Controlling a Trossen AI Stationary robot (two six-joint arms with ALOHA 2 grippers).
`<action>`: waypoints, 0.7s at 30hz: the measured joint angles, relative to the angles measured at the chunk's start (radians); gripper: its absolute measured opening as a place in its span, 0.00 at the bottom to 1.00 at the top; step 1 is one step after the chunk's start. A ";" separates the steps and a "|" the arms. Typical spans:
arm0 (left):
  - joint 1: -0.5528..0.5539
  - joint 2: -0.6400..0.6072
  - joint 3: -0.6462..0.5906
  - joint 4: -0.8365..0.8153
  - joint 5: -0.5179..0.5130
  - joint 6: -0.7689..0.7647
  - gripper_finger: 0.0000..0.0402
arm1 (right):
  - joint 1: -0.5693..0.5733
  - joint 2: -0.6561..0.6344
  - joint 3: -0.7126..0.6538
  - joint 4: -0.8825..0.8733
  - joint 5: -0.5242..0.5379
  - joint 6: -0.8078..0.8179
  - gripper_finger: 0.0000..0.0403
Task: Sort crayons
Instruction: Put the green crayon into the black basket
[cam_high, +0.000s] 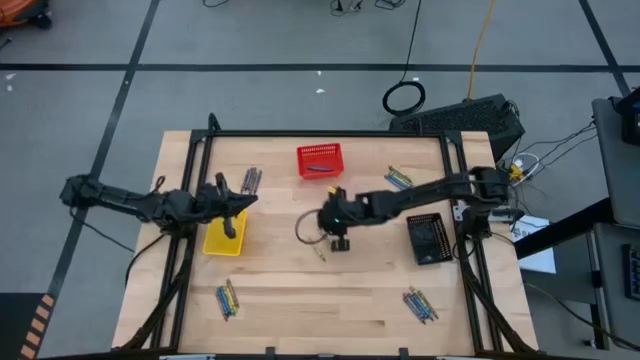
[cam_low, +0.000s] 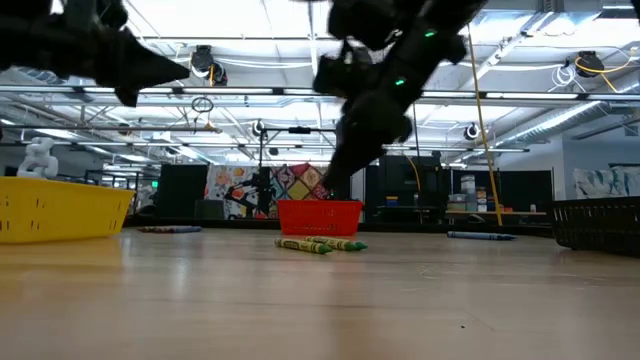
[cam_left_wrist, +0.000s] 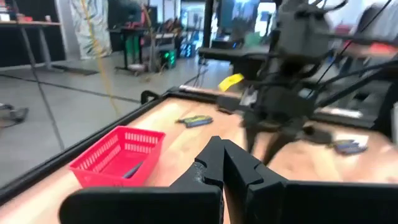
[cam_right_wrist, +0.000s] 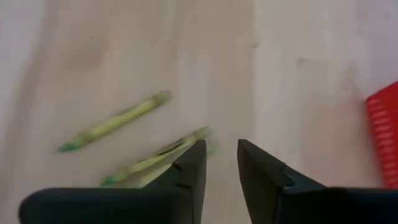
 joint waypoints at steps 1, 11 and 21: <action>-0.018 0.055 0.038 -0.001 -0.027 0.000 0.00 | 0.012 -0.027 -0.043 0.022 0.000 0.026 0.17; -0.088 0.587 0.543 -0.426 -0.118 -0.128 0.00 | 0.052 -0.275 -0.518 0.582 0.055 0.205 0.12; -0.069 0.962 0.804 -0.769 0.215 -0.207 0.00 | 0.095 -0.305 -0.641 0.738 0.052 0.244 0.12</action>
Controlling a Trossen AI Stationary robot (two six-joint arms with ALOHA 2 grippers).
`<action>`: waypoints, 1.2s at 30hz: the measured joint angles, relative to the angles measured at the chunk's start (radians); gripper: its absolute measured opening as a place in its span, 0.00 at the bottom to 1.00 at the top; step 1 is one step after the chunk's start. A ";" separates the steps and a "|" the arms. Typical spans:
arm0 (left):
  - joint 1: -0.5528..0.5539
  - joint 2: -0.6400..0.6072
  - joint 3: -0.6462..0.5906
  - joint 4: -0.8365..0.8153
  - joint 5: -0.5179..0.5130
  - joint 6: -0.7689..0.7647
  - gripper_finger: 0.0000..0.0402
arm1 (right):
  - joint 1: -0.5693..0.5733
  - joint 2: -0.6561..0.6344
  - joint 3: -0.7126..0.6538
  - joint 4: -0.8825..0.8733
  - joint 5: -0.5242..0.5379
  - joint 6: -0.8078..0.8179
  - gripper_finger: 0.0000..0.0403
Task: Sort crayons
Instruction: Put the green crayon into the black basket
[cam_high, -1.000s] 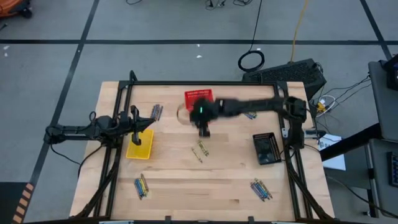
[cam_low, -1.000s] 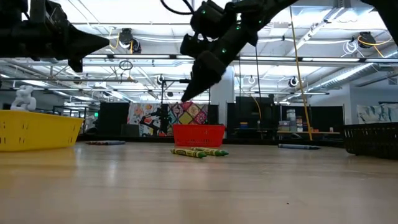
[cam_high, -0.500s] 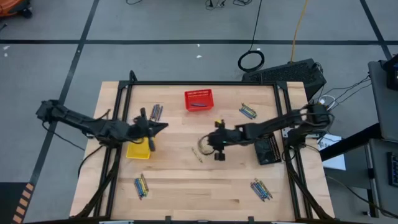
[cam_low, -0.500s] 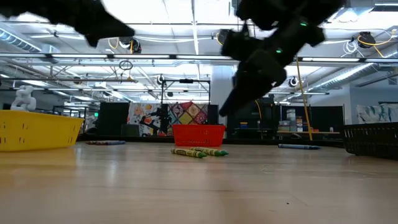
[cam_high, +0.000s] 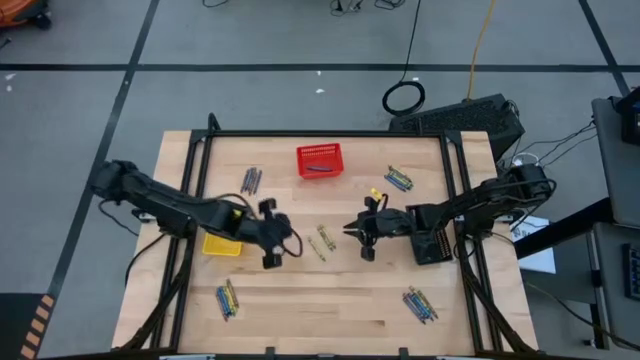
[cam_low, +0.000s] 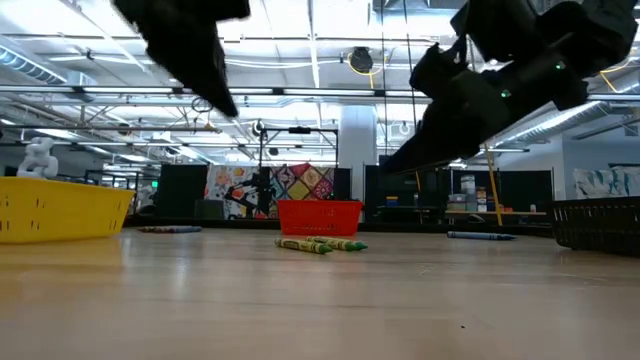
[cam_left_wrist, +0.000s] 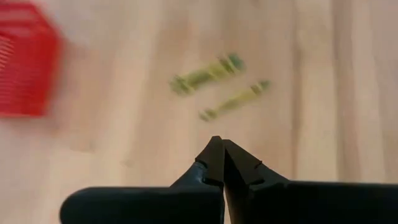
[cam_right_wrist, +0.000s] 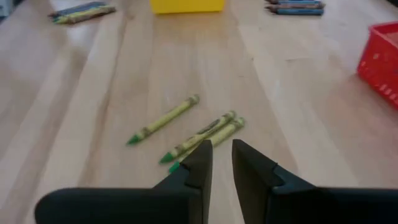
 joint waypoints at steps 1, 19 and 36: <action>0.005 0.029 -0.001 0.020 0.026 0.006 0.00 | 0.010 0.000 0.000 -0.006 0.001 -0.001 0.12; 0.152 0.324 -0.005 0.312 0.324 0.498 0.36 | 0.228 -0.060 -0.001 -0.112 0.052 0.193 0.12; 0.210 0.447 -0.002 0.358 0.350 0.730 0.16 | 0.328 -0.060 -0.001 -0.087 0.129 0.253 0.12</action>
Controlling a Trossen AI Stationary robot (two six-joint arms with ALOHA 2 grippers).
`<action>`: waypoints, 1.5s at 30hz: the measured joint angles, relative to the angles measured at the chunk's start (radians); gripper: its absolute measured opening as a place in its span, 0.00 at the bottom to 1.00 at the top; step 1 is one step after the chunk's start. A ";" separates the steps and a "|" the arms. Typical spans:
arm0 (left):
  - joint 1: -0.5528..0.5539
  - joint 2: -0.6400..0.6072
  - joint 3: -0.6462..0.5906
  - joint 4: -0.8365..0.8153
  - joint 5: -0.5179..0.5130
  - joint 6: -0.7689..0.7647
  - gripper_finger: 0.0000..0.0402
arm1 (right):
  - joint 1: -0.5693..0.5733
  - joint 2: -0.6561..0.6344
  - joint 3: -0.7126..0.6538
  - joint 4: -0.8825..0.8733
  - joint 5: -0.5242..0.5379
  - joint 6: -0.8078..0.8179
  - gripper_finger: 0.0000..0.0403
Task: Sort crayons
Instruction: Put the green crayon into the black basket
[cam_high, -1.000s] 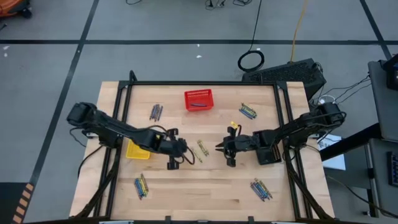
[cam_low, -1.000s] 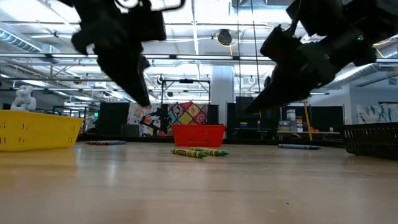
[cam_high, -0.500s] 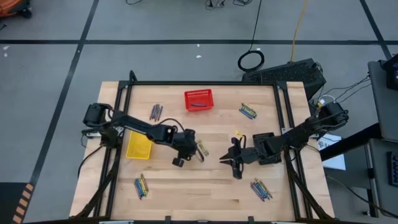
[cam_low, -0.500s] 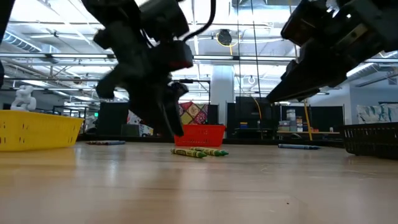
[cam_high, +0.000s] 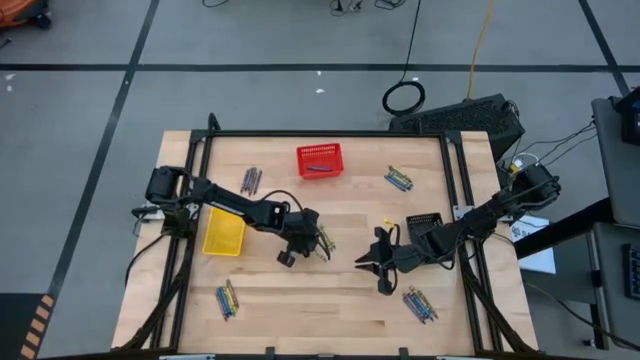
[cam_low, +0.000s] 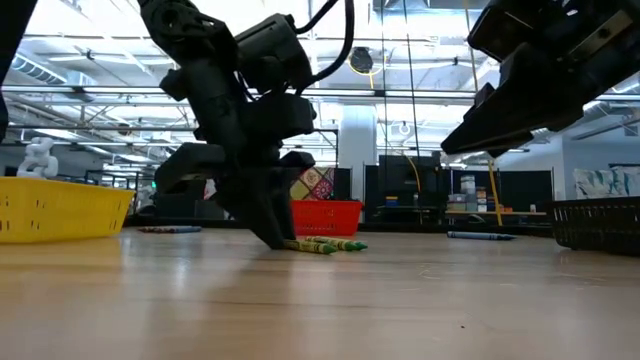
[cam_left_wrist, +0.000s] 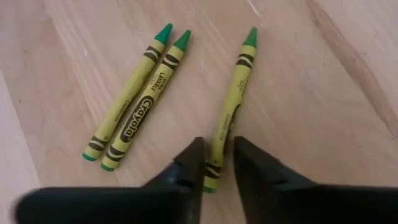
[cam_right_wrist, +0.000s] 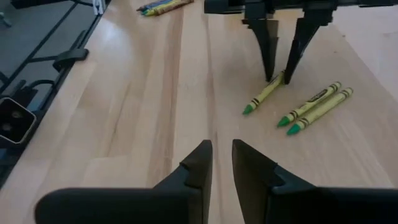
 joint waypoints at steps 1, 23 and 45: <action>0.000 0.000 0.000 0.000 0.000 -0.001 0.11 | 0.002 0.000 0.000 0.004 0.000 0.020 0.12; -0.148 -0.083 -0.006 0.017 -0.123 -0.478 0.01 | -0.025 0.089 0.059 0.012 0.159 -0.104 0.45; -0.164 -0.085 -0.005 0.129 -0.140 -0.544 0.01 | -0.046 0.389 0.306 -0.031 0.164 -0.223 0.27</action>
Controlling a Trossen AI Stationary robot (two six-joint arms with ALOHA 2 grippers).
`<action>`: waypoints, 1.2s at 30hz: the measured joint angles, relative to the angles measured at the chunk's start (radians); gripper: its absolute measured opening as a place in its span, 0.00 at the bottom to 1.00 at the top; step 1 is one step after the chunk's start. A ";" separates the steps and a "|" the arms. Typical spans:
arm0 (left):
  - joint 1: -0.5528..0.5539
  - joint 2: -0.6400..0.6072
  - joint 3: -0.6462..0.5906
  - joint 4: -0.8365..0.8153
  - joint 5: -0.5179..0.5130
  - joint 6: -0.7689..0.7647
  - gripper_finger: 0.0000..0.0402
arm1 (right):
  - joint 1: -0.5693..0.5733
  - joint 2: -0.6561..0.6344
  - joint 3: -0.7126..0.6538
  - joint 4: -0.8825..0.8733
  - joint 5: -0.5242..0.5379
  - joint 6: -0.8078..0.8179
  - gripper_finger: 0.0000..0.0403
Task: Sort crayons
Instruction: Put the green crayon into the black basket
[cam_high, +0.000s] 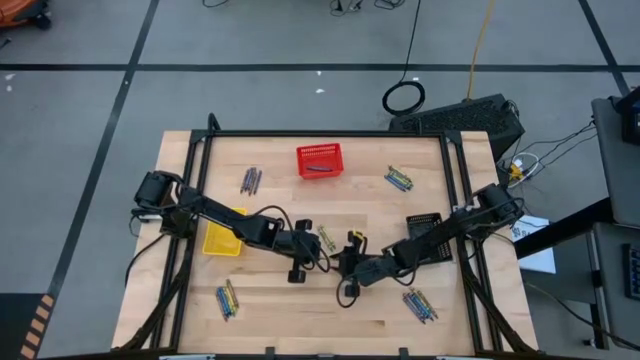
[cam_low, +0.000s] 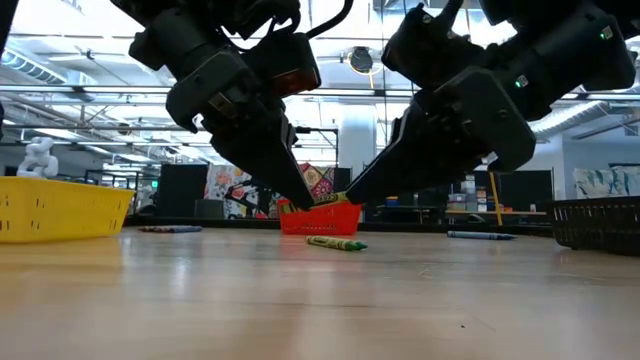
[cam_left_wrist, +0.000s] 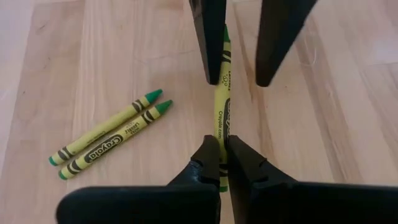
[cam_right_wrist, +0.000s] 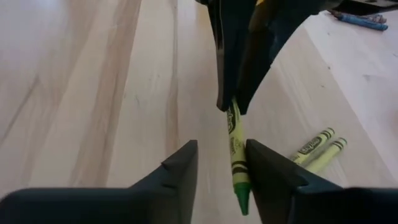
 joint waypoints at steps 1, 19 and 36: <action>0.000 0.000 0.000 0.001 0.000 0.000 0.01 | -0.001 0.000 0.000 -0.009 0.000 0.002 0.24; 0.024 -0.002 0.002 0.020 -0.029 0.020 0.35 | 0.019 -0.242 -0.001 -0.628 0.029 0.397 0.01; 0.013 -0.002 0.001 0.130 -0.248 0.022 0.49 | 0.214 -0.734 -0.001 -1.702 -0.259 1.549 0.01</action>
